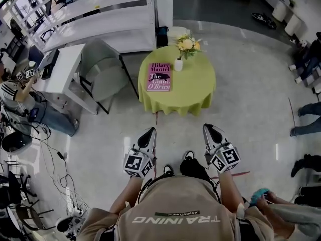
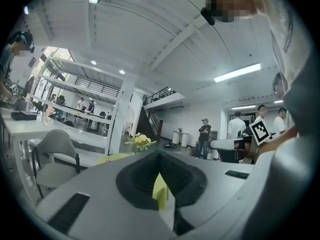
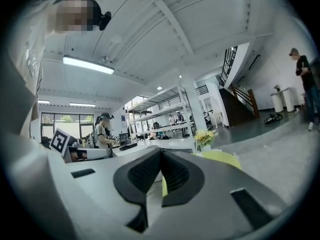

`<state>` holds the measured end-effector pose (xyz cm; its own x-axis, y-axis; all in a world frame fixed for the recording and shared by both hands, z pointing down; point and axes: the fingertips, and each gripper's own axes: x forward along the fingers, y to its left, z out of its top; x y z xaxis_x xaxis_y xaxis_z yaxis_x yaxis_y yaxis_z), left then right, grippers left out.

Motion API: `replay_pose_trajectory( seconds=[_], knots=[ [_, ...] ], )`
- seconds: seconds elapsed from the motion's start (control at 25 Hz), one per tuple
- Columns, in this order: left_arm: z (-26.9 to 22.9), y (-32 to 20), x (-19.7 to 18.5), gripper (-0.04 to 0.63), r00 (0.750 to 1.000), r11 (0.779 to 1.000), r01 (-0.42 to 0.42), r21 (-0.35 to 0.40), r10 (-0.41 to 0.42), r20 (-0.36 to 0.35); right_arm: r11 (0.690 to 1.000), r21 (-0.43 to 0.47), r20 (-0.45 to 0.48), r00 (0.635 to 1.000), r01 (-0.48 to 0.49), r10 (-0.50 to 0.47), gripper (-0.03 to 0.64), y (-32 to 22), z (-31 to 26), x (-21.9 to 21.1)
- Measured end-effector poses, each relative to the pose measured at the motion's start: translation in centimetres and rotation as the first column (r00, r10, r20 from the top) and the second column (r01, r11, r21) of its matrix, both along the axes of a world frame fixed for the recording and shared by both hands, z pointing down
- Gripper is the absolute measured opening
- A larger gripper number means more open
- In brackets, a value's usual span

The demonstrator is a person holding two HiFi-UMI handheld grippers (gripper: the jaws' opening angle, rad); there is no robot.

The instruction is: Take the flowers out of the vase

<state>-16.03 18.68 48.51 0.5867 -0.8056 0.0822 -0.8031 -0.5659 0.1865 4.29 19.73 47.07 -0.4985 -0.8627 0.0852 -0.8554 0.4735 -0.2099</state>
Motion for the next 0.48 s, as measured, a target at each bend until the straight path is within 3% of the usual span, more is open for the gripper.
replay_pose_trajectory(
  seconds=[0.36,0.48],
  knots=[
    [1.5,-9.9,1.9,0.009,1.000,1.000,0.009,-0.020,-0.009,0.027,0.999,-0.020,-0.002,0.999,0.038,-0.038,-0.002,-11.4,2.6,1.4],
    [1.4,-14.6,3.6,0.009,1.000,1.000,0.013,-0.022,-0.013,0.004,0.998,-0.005,-0.035,0.997,0.070,-0.070,-0.002,-16.8,3.3,2.5]
  ],
)
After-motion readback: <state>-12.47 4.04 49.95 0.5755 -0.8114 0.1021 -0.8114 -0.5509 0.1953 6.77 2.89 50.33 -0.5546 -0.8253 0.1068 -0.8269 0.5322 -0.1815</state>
